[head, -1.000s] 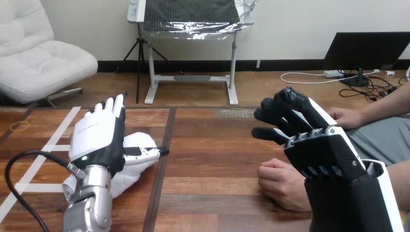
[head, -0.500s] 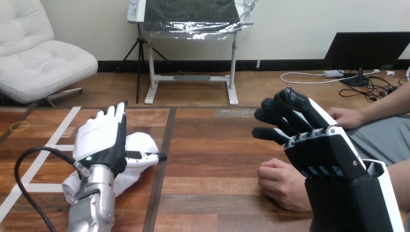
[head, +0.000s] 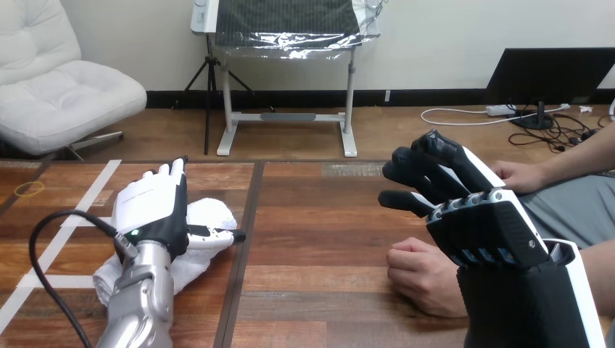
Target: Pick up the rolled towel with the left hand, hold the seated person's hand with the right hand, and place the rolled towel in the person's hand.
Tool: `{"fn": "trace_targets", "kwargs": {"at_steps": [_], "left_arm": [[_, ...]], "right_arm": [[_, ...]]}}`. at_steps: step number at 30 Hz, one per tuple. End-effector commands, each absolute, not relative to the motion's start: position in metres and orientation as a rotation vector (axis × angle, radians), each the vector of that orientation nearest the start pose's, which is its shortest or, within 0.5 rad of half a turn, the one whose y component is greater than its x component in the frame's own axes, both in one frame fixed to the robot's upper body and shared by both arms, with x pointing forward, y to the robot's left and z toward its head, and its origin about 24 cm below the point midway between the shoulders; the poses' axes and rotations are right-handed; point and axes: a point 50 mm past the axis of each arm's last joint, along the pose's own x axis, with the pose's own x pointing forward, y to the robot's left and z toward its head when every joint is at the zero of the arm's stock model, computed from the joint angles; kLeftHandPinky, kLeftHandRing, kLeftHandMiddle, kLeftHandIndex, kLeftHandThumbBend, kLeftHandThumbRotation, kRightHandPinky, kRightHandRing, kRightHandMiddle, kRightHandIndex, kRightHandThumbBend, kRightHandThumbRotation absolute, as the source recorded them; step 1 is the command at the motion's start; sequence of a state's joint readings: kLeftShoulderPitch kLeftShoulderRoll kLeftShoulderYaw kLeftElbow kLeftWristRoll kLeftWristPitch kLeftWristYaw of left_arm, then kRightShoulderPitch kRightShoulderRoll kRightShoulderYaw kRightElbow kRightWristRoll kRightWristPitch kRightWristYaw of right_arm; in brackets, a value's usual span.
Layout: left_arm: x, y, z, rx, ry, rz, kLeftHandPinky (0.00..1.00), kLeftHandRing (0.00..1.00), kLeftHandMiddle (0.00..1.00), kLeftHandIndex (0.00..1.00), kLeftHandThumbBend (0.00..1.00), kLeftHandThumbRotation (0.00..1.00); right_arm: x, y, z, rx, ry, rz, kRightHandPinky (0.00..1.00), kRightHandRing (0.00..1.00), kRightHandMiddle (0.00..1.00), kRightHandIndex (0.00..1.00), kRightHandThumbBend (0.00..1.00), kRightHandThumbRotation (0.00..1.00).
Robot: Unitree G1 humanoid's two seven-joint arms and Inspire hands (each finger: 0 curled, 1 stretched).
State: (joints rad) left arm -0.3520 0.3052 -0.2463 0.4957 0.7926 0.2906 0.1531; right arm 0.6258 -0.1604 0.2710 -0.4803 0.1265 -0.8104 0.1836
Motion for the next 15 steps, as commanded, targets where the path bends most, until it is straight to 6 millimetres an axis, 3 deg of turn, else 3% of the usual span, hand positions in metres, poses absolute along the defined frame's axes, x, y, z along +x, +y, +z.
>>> {"fn": "trace_targets", "kwargs": {"at_steps": [1,15], "left_arm": [[0.3338,0.1834,0.0433,1.256,0.165,0.079,1.0,1.0,1.0,1.0,1.0,0.49],[0.3417,0.1832,0.0384,1.274,0.191,0.065,1.0,1.0,1.0,1.0,1.0,0.48]], "right_arm": [[0.1151,-0.1339,0.1163,0.088,-0.724,0.267,0.76,0.83,0.84,0.86,0.93,1.0],[0.1153,-0.1336,0.1158,0.079,-0.728,0.261,0.75,0.83,0.84,0.86,0.94,1.0]]}}
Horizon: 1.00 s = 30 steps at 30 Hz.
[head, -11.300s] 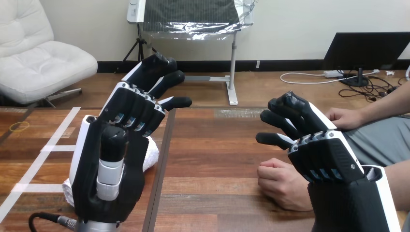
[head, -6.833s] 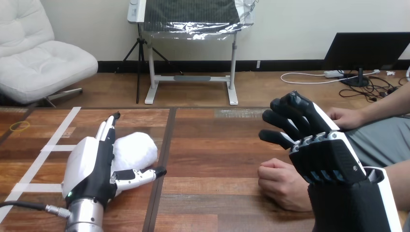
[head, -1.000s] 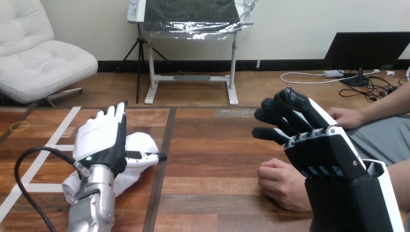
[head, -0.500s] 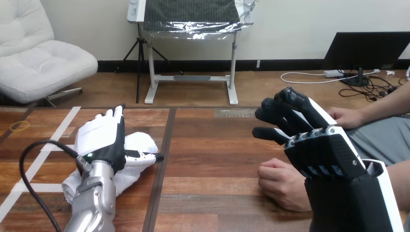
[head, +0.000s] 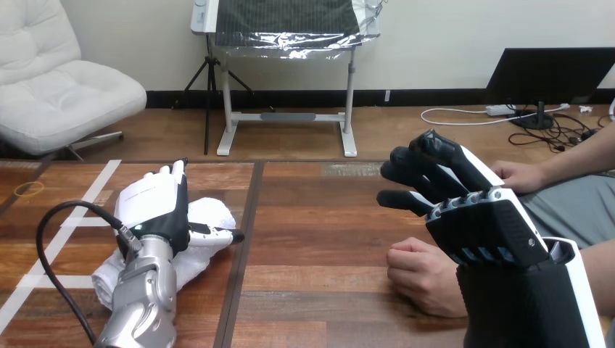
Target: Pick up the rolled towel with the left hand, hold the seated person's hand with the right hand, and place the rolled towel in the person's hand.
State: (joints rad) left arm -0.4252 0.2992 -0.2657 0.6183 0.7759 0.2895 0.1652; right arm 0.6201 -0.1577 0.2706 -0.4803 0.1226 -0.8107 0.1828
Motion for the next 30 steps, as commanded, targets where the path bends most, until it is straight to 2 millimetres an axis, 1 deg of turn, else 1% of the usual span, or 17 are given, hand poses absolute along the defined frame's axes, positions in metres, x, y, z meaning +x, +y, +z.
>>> {"fn": "trace_targets", "kwargs": {"at_steps": [1,21,30], "left_arm": [[0.342,0.183,0.038,1.275,0.191,0.064,1.0,1.0,1.0,1.0,1.0,0.48],[0.351,0.18,0.036,1.26,0.208,0.047,1.0,0.99,0.99,0.98,1.0,0.46],[0.355,0.178,0.036,1.254,0.233,0.03,1.0,0.97,0.97,0.96,1.0,0.45]], "right_arm": [[0.115,-0.134,0.116,0.079,-0.729,0.262,0.75,0.83,0.84,0.86,0.94,1.0],[0.114,-0.135,0.117,0.08,-0.725,0.266,0.8,0.84,0.85,0.86,0.95,1.0],[0.114,-0.136,0.117,0.071,-0.735,0.257,0.79,0.84,0.84,0.86,0.94,1.0]]}}
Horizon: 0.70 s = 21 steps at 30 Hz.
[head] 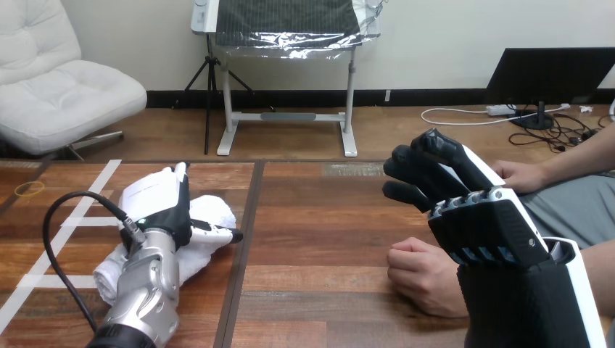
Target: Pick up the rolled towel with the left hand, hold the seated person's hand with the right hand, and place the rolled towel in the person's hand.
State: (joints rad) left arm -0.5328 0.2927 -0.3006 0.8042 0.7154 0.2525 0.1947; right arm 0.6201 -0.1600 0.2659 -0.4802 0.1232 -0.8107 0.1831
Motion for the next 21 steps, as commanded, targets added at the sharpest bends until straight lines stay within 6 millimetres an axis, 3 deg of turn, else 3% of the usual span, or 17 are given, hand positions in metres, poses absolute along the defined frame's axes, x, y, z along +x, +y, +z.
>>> {"fn": "trace_targets", "kwargs": {"at_steps": [1,8,21], "left_arm": [[0.3552,0.1774,0.0364,1.253,0.235,0.028,1.0,0.97,0.97,0.96,1.0,0.45],[0.3579,0.1758,0.0377,1.249,0.269,0.004,0.97,0.93,0.94,0.94,0.99,0.45],[0.3609,0.1715,0.0415,1.313,0.343,-0.045,0.8,0.84,0.86,0.85,0.97,0.43]], "right_arm": [[0.1139,-0.1357,0.1176,0.07,-0.736,0.255,0.79,0.84,0.84,0.86,0.94,1.0],[0.1136,-0.136,0.1178,0.078,-0.735,0.267,0.78,0.84,0.84,0.86,0.94,1.0],[0.1122,-0.1369,0.1185,0.073,-0.735,0.26,0.78,0.83,0.85,0.86,0.94,1.0]]}}
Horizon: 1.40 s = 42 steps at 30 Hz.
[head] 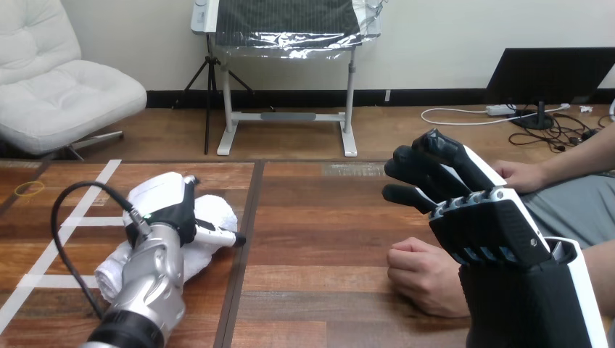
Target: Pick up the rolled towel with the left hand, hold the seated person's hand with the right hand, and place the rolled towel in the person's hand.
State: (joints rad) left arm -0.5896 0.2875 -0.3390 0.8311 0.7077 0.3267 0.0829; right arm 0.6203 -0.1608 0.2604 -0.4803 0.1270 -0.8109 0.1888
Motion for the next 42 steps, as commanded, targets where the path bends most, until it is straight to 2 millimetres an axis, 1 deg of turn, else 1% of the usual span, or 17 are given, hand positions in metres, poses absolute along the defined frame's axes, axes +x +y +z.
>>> {"fn": "trace_targets", "kwargs": {"at_steps": [1,2,5,6,12,15,23,32,33,37,41,42], "left_arm": [[0.361,0.1713,0.0416,1.322,0.348,-0.047,0.78,0.83,0.85,0.84,0.97,0.44],[0.3613,0.1708,0.0419,1.334,0.354,-0.052,0.76,0.82,0.84,0.83,0.97,0.44],[0.3618,0.1698,0.0427,1.346,0.373,-0.064,0.66,0.75,0.78,0.78,0.96,0.44],[0.362,0.1695,0.0429,1.345,0.382,-0.068,0.6,0.71,0.75,0.75,0.96,0.44],[0.3629,0.1675,0.0451,1.357,0.422,-0.084,0.49,0.66,0.7,0.69,0.95,0.43],[0.3632,0.1669,0.0458,1.361,0.442,-0.093,0.46,0.65,0.69,0.68,0.94,0.42],[0.3642,0.1656,0.0481,1.393,0.495,-0.13,0.42,0.65,0.69,0.67,0.92,0.39],[0.3643,0.1647,0.0491,1.443,0.524,-0.147,0.33,0.56,0.61,0.63,0.92,0.34],[0.3642,0.1647,0.049,1.447,0.525,-0.147,0.3,0.52,0.59,0.61,0.92,0.32],[0.3641,0.1647,0.0484,1.463,0.524,-0.143,0.27,0.47,0.55,0.59,0.92,0.28],[0.3636,0.1637,0.0489,1.468,0.52,-0.129,0.26,0.46,0.54,0.57,0.92,0.22],[0.3635,0.1635,0.049,1.469,0.519,-0.125,0.26,0.46,0.53,0.57,0.91,0.17]], "right_arm": [[0.1121,-0.137,0.1186,0.073,-0.735,0.26,0.78,0.83,0.85,0.86,0.95,1.0],[0.1121,-0.137,0.1187,0.074,-0.735,0.26,0.78,0.83,0.85,0.86,0.95,1.0],[0.1121,-0.1369,0.1189,0.077,-0.736,0.26,0.78,0.83,0.85,0.86,0.95,1.0],[0.1121,-0.1369,0.119,0.078,-0.736,0.26,0.77,0.83,0.85,0.86,0.95,1.0],[0.1118,-0.137,0.1194,0.078,-0.735,0.258,0.77,0.84,0.85,0.86,0.96,1.0],[0.1118,-0.1373,0.1196,0.073,-0.737,0.257,0.77,0.84,0.85,0.86,0.96,1.0],[0.1117,-0.1376,0.12,0.07,-0.737,0.253,0.78,0.84,0.85,0.86,0.97,1.0],[0.1115,-0.1379,0.1205,0.077,-0.732,0.253,0.78,0.84,0.84,0.86,0.98,1.0],[0.1116,-0.1379,0.1206,0.077,-0.733,0.253,0.78,0.84,0.84,0.86,0.98,1.0],[0.1115,-0.1381,0.1207,0.079,-0.728,0.252,0.78,0.84,0.84,0.86,0.99,1.0],[0.1113,-0.1385,0.1208,0.076,-0.726,0.245,0.78,0.84,0.84,0.86,0.99,1.0],[0.1114,-0.1386,0.1209,0.073,-0.728,0.243,0.78,0.83,0.84,0.86,0.99,1.0]]}}
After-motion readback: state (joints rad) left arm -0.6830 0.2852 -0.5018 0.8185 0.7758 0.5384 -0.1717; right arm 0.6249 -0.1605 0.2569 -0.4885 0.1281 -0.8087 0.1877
